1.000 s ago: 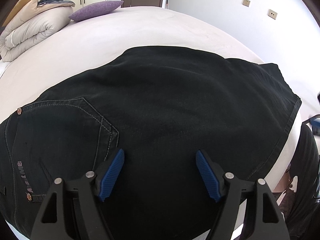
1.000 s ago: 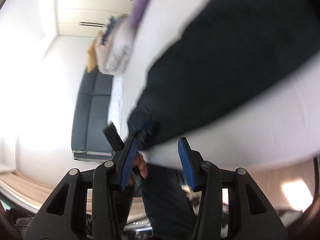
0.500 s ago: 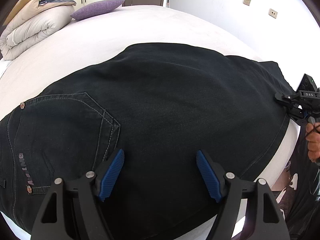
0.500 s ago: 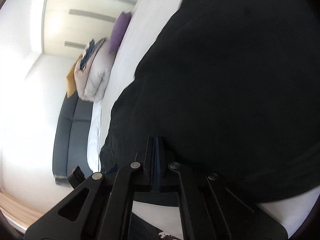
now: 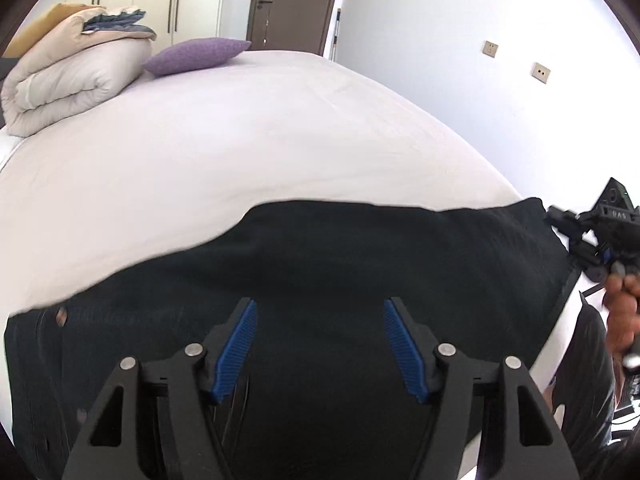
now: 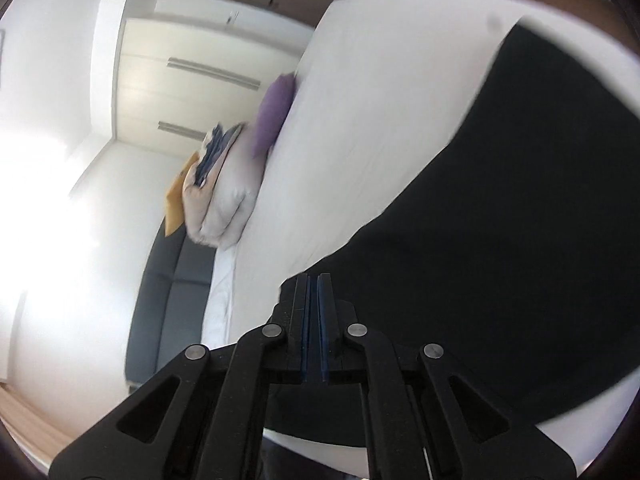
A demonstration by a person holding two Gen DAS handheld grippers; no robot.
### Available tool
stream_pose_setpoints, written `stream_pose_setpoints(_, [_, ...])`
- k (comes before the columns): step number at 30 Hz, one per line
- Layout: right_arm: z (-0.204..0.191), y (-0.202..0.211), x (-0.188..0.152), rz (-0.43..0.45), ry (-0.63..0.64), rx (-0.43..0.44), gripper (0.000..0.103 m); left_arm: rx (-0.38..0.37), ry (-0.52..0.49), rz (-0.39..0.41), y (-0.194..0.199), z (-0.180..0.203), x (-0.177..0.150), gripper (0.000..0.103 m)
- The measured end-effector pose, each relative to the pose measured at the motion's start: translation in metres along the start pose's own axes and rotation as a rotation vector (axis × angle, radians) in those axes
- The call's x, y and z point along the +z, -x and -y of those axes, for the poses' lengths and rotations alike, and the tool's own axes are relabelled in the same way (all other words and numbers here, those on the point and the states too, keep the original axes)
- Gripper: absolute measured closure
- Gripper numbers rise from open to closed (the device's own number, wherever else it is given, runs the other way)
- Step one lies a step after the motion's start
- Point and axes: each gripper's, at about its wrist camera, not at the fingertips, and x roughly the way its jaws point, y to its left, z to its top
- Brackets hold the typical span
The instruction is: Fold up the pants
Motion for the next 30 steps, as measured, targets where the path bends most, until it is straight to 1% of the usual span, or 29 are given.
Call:
stream_pose_setpoints(2, [-0.010, -0.062, -0.007, -0.095, -0.008, 0.037, 0.100, 0.000, 0.033, -0.030, -0.024, -0.010, 0.010, 0.036])
stream_pose_setpoints(4, [-0.015, -0.125, -0.018, -0.202, -0.031, 0.069, 0.100, 0.001, 0.099, -0.066, -0.049, -0.027, 0.011, 0.037])
stream_pose_setpoints(5, [-0.017, -0.150, -0.029, -0.229, -0.045, 0.067, 0.100, 0.011, 0.120, -0.081, -0.058, -0.035, 0.008, 0.038])
stream_pose_setpoints(6, [-0.012, -0.168, -0.033, -0.247, -0.064, 0.040, 0.100, 0.018, 0.138, -0.091, -0.065, -0.043, 0.003, 0.043])
stream_pose_setpoints(7, [-0.002, -0.180, -0.036, -0.257, -0.098, 0.015, 0.100, 0.009, 0.151, -0.083, -0.068, -0.048, -0.001, 0.047])
stream_pose_setpoints(8, [0.013, -0.184, -0.036, -0.249, -0.147, 0.003, 0.100, -0.020, 0.177, -0.059, -0.066, -0.055, -0.005, 0.048])
stream_pose_setpoints(9, [0.027, -0.181, -0.040, -0.228, -0.175, 0.016, 0.103, -0.036, 0.196, -0.049, -0.064, -0.059, -0.007, 0.049])
stream_pose_setpoints(10, [0.031, -0.174, -0.033, -0.194, -0.168, 0.023, 0.103, -0.039, 0.202, -0.047, -0.063, -0.061, -0.007, 0.051])
stream_pose_setpoints(11, [0.034, -0.166, -0.027, -0.157, -0.142, 0.001, 0.103, -0.039, 0.198, -0.049, -0.063, -0.062, -0.008, 0.051])
stream_pose_setpoints(12, [0.049, -0.149, -0.018, -0.111, -0.137, -0.013, 0.103, -0.038, 0.189, -0.052, -0.063, -0.061, -0.008, 0.051])
stream_pose_setpoints(14, [0.079, -0.114, 0.011, -0.008, -0.207, -0.025, 0.103, -0.032, 0.184, -0.052, -0.063, -0.060, -0.008, 0.051])
stream_pose_setpoints(15, [0.094, -0.085, 0.030, 0.046, -0.240, -0.035, 0.103, -0.027, 0.180, -0.052, -0.064, -0.059, -0.008, 0.051])
stream_pose_setpoints(16, [0.104, -0.065, 0.046, 0.109, -0.261, -0.045, 0.103, -0.022, 0.176, -0.052, -0.064, -0.057, -0.008, 0.051])
stream_pose_setpoints(17, [0.111, -0.043, 0.060, 0.150, -0.260, -0.060, 0.103, -0.017, 0.171, -0.052, -0.064, -0.055, -0.009, 0.051])
stream_pose_setpoints(19, [0.119, -0.009, 0.086, 0.248, -0.235, -0.120, 0.103, -0.015, 0.169, -0.051, -0.061, -0.053, -0.010, 0.051])
stream_pose_setpoints(21, [0.126, 0.020, 0.105, 0.321, -0.230, -0.152, 0.103, -0.019, 0.174, -0.049, -0.059, -0.057, -0.009, 0.051])
stream_pose_setpoints(22, [0.127, 0.034, 0.112, 0.359, -0.231, -0.178, 0.103, -0.019, 0.176, -0.048, -0.061, -0.055, -0.007, 0.051])
stream_pose_setpoints(23, [0.129, 0.053, 0.118, 0.416, -0.233, -0.213, 0.103, -0.020, 0.180, -0.046, -0.061, -0.056, -0.008, 0.051])
stream_pose_setpoints(24, [0.135, 0.072, 0.120, 0.466, -0.258, -0.255, 0.103, -0.020, 0.185, -0.044, -0.062, -0.060, -0.007, 0.051])
stream_pose_setpoints(25, [0.143, 0.090, 0.118, 0.512, -0.316, -0.281, 0.103, -0.020, 0.189, -0.042, -0.061, -0.061, -0.008, 0.051])
stream_pose_setpoints(26, [0.150, 0.105, 0.113, 0.538, -0.366, -0.261, 0.103, -0.017, 0.193, -0.042, -0.060, -0.061, -0.008, 0.051])
stream_pose_setpoints(27, [0.149, 0.115, 0.107, 0.556, -0.373, -0.235, 0.103, -0.004, 0.193, -0.041, -0.058, -0.060, -0.009, 0.051])
stream_pose_setpoints(28, [0.139, 0.121, 0.101, 0.560, -0.335, -0.223, 0.102, 0.018, 0.188, -0.045, -0.055, -0.058, -0.009, 0.051])
stream_pose_setpoints(29, [0.123, 0.120, 0.094, 0.545, -0.276, -0.206, 0.098, 0.035, 0.181, -0.048, -0.054, -0.052, -0.007, 0.051])
stream_pose_setpoints(30, [0.108, 0.111, 0.087, 0.516, -0.225, -0.181, 0.098, 0.030, 0.166, -0.040, -0.050, -0.044, -0.005, 0.051])
